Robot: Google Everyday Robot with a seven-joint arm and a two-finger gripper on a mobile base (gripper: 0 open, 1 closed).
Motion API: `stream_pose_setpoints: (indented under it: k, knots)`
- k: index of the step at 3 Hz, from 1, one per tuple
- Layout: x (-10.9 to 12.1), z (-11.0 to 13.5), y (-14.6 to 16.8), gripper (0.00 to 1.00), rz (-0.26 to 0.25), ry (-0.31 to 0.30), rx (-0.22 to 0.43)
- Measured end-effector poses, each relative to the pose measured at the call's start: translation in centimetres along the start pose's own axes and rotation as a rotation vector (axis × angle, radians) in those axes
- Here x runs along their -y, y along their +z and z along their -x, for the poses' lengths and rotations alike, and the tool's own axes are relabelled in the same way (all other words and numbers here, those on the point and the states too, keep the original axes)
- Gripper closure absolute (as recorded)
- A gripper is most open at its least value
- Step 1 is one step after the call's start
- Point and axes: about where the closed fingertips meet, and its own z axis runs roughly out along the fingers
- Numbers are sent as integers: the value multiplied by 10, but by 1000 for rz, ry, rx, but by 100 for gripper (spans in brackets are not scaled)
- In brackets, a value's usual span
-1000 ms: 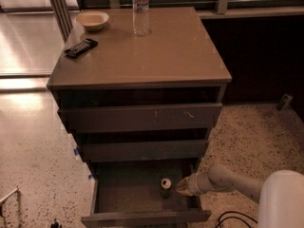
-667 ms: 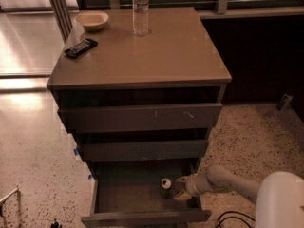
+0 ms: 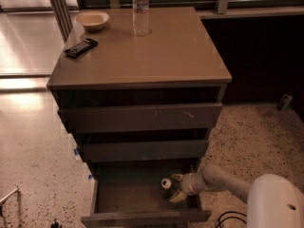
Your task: Pick orange can from bottom drawer and place on counter
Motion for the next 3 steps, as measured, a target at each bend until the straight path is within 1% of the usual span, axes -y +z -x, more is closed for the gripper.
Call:
stream_pose_setpoints:
  k: [2,3]
  knots:
    - [7,19,36,33,46,-38,79]
    - [8,19,37,51,46,-39,80]
